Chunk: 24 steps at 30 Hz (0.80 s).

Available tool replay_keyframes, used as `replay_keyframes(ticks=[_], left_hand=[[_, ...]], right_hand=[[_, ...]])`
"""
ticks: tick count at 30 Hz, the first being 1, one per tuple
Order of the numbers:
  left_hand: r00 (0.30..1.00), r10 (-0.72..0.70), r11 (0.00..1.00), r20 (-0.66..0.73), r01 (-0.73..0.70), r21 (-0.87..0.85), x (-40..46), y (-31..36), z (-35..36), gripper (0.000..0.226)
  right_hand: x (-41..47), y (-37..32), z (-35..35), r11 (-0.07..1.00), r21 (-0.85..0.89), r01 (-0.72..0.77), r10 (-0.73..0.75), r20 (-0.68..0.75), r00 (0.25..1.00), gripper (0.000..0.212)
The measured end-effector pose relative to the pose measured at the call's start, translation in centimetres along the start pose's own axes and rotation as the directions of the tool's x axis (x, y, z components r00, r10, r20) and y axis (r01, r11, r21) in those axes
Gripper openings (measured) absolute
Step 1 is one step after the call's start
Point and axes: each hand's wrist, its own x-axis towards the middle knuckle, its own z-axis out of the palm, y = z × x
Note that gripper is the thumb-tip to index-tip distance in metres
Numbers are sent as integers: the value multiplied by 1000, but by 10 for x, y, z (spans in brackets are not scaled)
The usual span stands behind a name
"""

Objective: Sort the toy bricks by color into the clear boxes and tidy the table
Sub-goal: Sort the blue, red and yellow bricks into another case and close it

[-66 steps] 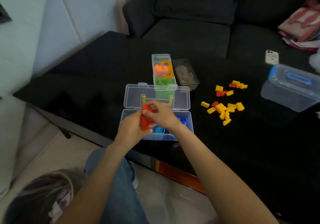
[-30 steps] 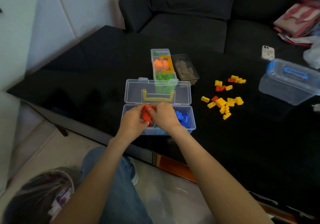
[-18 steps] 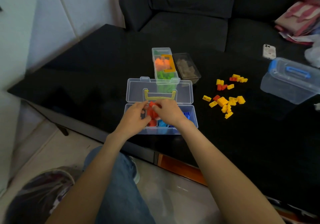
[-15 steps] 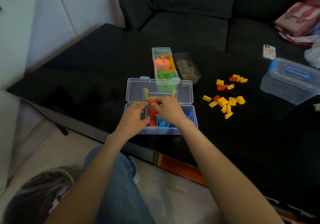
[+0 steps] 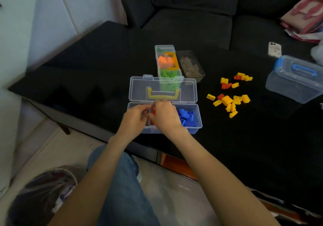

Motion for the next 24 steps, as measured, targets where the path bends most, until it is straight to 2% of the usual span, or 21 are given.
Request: replay_keyframes(ticks=[2,5,8,11,16,20,24], left_hand=[[1000,-17,1000,15,16,24,2,0,-1,37],[1000,-9,998,23,7,61,2,-2,-2,35],[1000,9,997,25,-11,79,3,-1,-2,32],[995,92,988,-39,-86,131,8,10,0,28],[955,286,953,-81,-274,130,34,59,18,24],[937,332,942,111,-336,18,90,115,70,29],[896,245,947,370,-303,105,149,150,141,39]], right_hand=[[-4,7,1,997,76,34,-35,15,999,27],[-13,18,4,980,115,163,-168,32,985,28],[-19,30,-1,946,208,248,-247,-29,969,28],[-22,52,-27,941,241,237,-214,-118,970,26],[-34,129,-81,987,119,111,-79,-251,965,30],[-25,214,-111,982,177,-61,106,-257,961,28],[9,285,-115,972,138,-192,216,-192,957,33]])
